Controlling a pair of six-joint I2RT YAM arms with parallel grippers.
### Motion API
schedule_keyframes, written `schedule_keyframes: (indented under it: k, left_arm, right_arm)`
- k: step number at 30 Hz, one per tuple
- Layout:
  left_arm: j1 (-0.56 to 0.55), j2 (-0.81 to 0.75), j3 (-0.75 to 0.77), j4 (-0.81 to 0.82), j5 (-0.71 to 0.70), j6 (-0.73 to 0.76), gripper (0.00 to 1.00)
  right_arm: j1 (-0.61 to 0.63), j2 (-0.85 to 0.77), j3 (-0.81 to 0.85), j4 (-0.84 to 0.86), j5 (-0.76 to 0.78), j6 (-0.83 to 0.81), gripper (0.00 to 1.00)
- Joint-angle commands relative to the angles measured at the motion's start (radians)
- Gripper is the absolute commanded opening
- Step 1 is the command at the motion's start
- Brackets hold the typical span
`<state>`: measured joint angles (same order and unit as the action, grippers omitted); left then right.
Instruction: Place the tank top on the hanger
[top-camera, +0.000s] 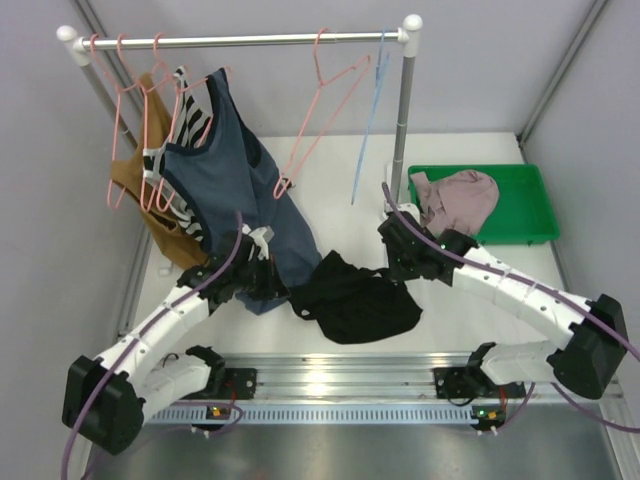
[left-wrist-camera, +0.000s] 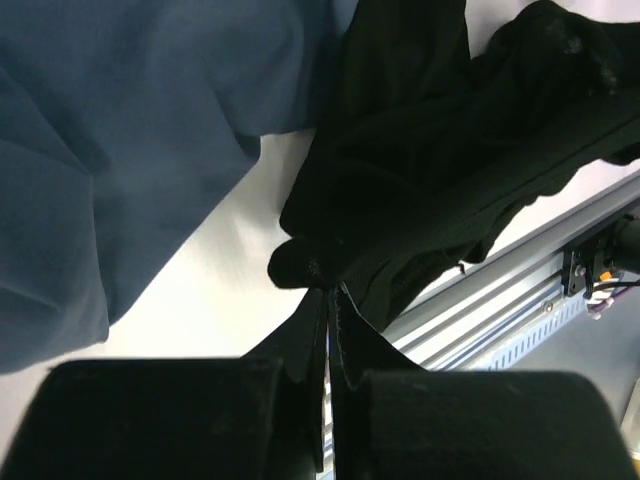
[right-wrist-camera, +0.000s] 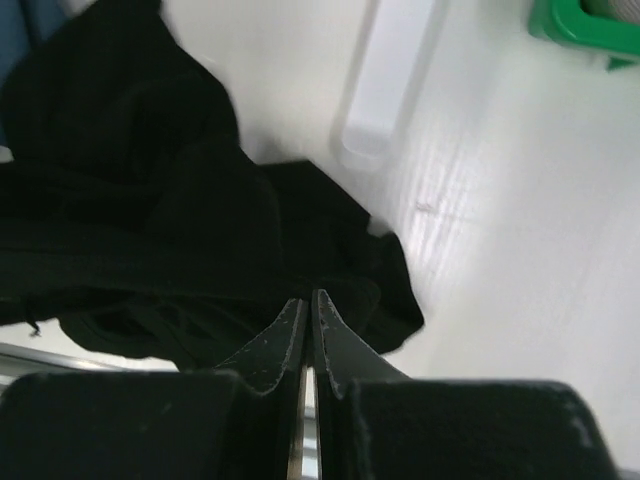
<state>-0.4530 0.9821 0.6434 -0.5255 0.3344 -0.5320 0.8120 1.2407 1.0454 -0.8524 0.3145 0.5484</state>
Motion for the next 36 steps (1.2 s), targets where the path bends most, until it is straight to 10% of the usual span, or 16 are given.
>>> schedule_keyframes:
  k: [1,19,36]
  left_arm:
    - [0.011,0.026,0.002,0.163,0.035,-0.013,0.00]
    - [0.010,-0.046,0.122,-0.011,-0.024,0.055,0.42]
    - [0.010,-0.293,0.559,-0.167,-0.030,0.158,0.43]
  right_arm:
    - [-0.019,0.045,-0.004,0.200,-0.069,-0.028,0.02]
    - [-0.033,0.102,0.041,0.263,-0.060,-0.027,0.39]
    - [-0.034,-0.133,0.039,0.102,-0.022,0.005,0.51]
